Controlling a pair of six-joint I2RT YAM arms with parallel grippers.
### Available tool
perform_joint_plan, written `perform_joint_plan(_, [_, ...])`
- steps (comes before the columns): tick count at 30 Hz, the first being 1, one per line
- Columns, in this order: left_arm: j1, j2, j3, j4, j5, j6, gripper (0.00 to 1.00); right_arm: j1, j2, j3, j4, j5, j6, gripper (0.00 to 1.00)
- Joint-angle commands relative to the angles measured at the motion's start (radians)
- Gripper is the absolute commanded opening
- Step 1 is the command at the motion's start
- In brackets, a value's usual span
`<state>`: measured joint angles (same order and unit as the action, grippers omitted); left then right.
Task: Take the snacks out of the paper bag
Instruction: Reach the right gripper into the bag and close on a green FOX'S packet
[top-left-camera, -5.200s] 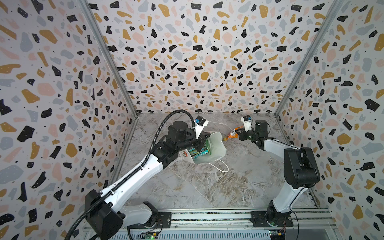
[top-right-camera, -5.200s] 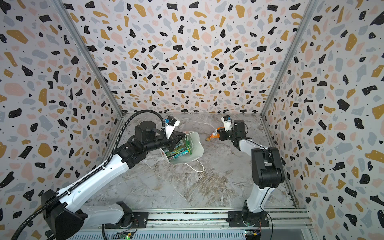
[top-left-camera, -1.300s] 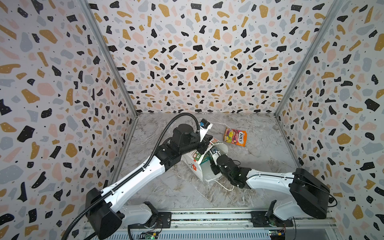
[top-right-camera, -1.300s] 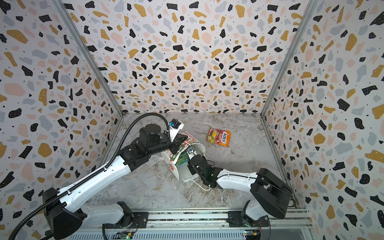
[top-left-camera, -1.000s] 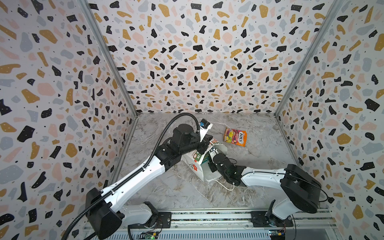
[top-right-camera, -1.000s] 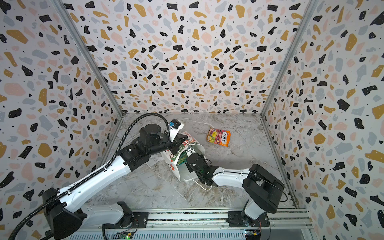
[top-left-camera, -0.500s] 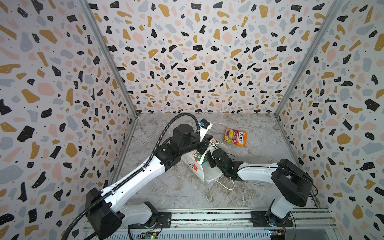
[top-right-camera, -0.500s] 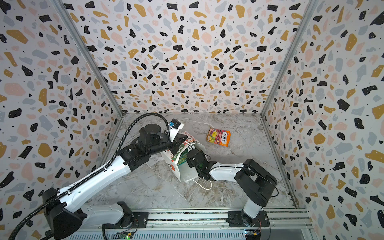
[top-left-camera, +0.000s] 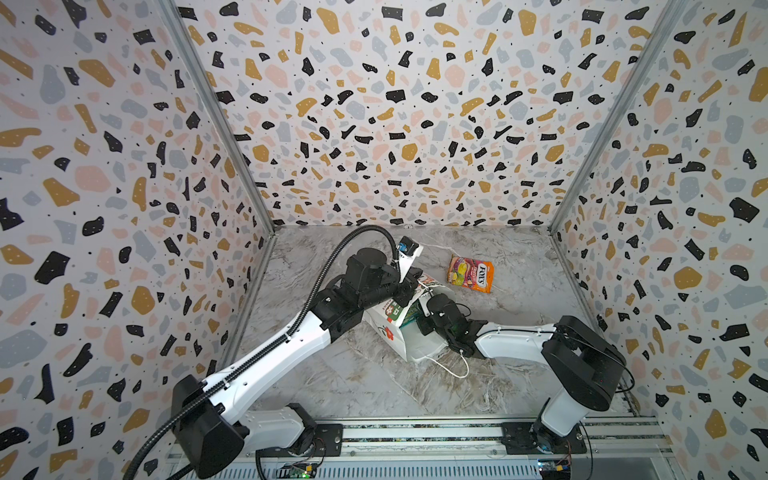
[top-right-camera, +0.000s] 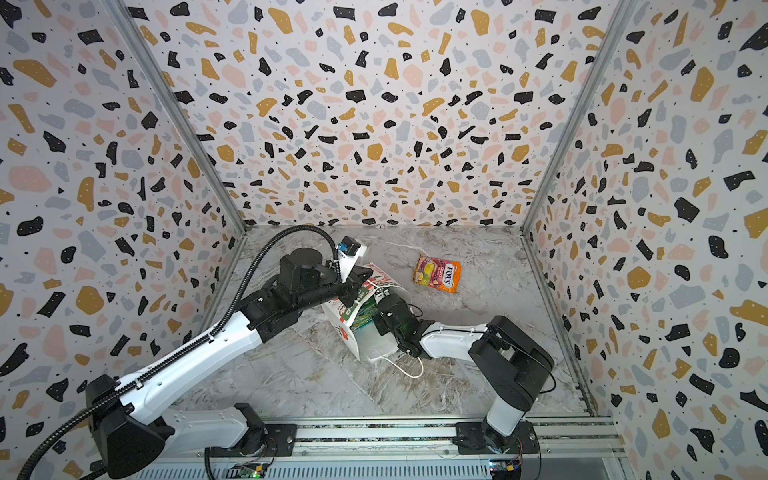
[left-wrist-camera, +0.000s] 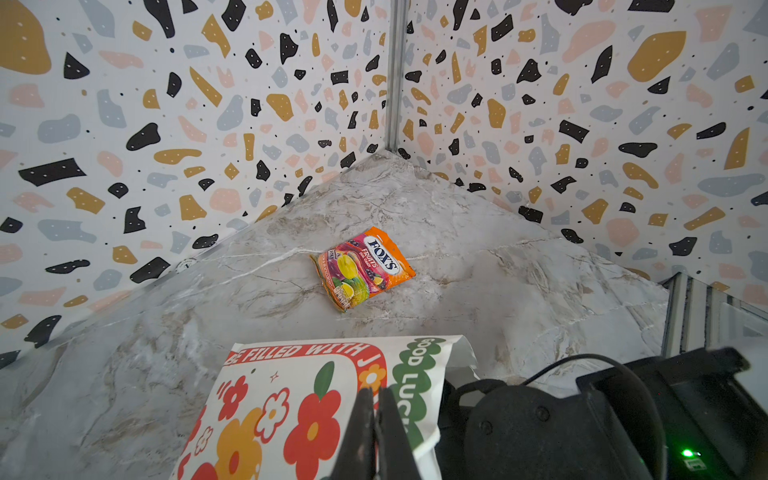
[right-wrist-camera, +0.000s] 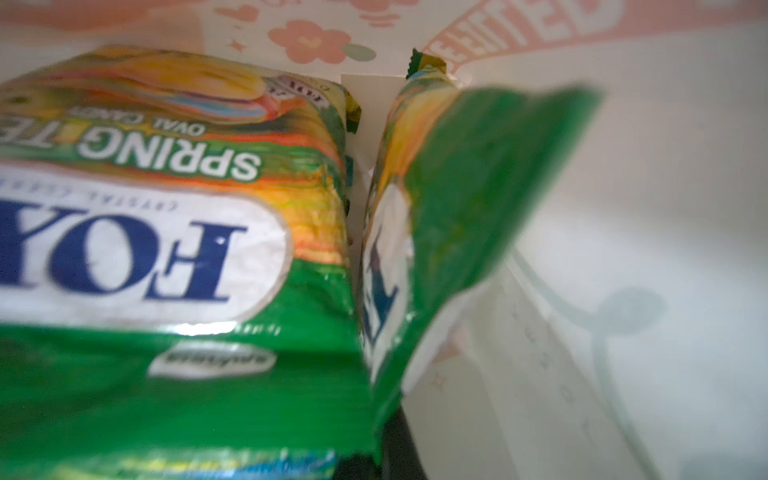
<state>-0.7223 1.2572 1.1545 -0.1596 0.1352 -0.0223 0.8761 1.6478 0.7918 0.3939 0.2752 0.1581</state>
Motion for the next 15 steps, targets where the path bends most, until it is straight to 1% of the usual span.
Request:
perform_joint_plan(1, [-0.003,0.014,0.029,0.008,-0.038,-0.01,0.0,0.003,-0.085,-0.029,-0.01,-0.042,-0.015,0.0])
perform_joint_plan(6, [-0.003,0.019,0.03,0.006,-0.039,-0.01,0.0,0.007,-0.155,-0.072,-0.039,-0.056,-0.022,0.0])
perform_joint_plan(15, [-0.003,0.025,0.03,0.005,-0.046,-0.013,0.0,0.03,-0.315,-0.107,-0.163,-0.086,-0.051,0.0])
